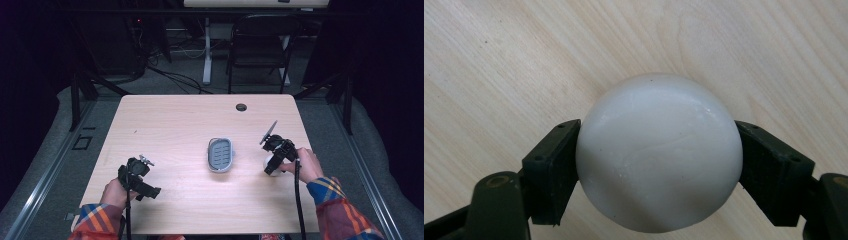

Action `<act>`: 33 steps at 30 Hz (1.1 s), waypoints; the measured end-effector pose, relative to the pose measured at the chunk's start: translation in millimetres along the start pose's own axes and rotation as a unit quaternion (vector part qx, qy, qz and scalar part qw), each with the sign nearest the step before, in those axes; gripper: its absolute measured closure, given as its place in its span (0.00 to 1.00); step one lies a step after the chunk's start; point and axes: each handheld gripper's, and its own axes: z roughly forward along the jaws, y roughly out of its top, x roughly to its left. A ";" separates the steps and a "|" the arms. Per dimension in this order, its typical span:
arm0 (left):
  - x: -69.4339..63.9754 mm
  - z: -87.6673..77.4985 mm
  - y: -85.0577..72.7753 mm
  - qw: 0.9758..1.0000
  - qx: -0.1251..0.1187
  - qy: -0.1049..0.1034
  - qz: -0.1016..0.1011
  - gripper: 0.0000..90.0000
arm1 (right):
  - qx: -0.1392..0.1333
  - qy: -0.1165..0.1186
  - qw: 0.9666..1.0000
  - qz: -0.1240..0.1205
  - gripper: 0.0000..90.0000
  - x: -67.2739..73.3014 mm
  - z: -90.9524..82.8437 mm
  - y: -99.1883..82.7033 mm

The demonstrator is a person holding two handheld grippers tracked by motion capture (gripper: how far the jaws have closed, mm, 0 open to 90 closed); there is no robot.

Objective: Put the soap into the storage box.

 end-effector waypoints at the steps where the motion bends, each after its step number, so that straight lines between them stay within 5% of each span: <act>1: 0.1 0.2 0.2 1.000 0.002 0.001 0.000 0.00 | -0.006 0.000 1.000 0.000 0.26 0.0 -0.5 2.4; 33: 0.4 -1.0 -1.4 1.000 -0.001 0.000 -0.001 0.00 | -0.020 0.001 1.000 -0.018 0.26 6.1 -12.7 28.1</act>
